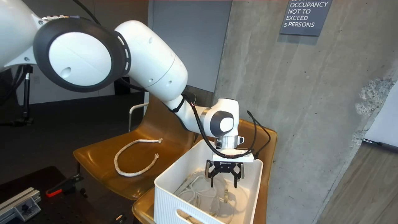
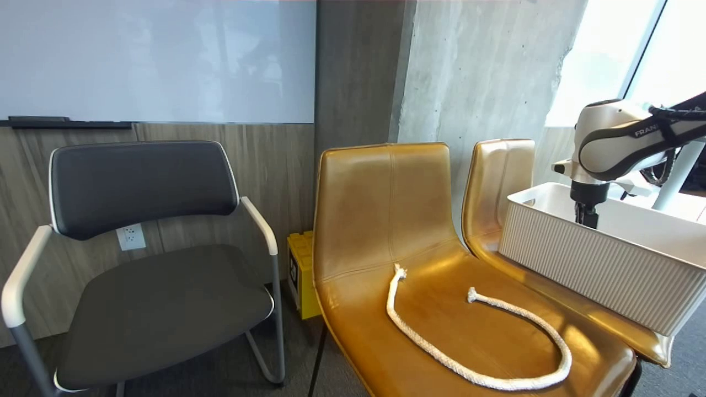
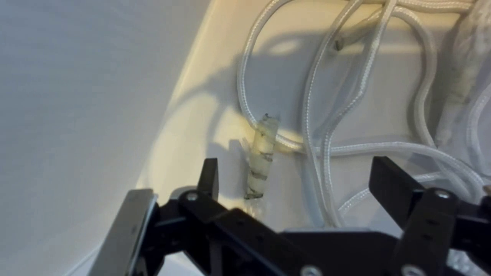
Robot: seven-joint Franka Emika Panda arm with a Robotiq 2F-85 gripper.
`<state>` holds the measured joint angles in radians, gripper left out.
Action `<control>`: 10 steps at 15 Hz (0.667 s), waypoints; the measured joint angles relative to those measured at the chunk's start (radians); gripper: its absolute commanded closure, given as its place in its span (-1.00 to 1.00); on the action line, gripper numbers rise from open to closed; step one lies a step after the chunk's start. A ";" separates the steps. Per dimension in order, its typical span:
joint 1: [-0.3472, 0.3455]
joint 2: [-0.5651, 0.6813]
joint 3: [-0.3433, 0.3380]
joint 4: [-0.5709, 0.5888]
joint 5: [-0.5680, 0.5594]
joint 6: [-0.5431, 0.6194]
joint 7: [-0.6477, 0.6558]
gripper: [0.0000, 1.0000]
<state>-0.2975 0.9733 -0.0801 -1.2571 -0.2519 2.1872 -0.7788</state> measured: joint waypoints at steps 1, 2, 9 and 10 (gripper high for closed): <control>-0.004 0.015 0.000 0.011 0.000 -0.001 0.000 -1.00; -0.007 0.031 0.000 0.023 0.001 -0.002 0.000 -1.00; -0.011 0.123 0.000 0.105 0.002 -0.022 0.000 -1.00; -0.011 0.133 0.000 0.117 0.003 -0.031 0.000 -0.83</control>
<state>-0.3085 1.1066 -0.0800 -1.1402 -0.2493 2.1561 -0.7789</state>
